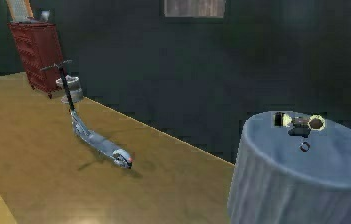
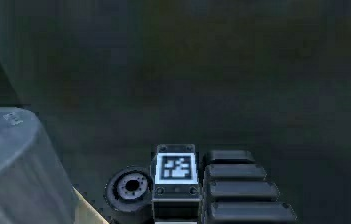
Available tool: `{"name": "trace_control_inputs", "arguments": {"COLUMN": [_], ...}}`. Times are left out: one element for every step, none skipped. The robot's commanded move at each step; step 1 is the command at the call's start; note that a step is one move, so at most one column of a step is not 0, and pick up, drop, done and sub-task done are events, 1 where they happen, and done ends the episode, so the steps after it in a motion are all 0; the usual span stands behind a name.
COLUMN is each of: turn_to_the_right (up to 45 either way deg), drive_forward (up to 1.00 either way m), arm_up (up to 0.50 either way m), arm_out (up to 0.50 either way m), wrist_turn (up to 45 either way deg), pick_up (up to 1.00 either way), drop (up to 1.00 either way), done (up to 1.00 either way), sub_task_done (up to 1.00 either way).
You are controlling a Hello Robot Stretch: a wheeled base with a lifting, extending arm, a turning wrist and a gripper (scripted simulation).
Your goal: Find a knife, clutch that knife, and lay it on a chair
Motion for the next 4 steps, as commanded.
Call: {"name": "trace_control_inputs", "arguments": {"turn_to_the_right": [0.0, -9.0, 0.0, -45.0], "drive_forward": [0.25, 0.0, 0.35, 0.0], "arm_up": [0.0, 0.0, 0.0, 0.0], "arm_out": [0.0, 0.0, 0.0, 0.0], "wrist_turn": [0.0, 0.0, 0.0, 0.0], "pick_up": [0.0, 0.0, 0.0, 0.0], "drop": [0.0, 0.0, 0.0, 0.0], "done": [0.0, 0.0, 0.0, 0.0], "sub_task_done": [0.0, 0.0, 0.0, 0.0]}}
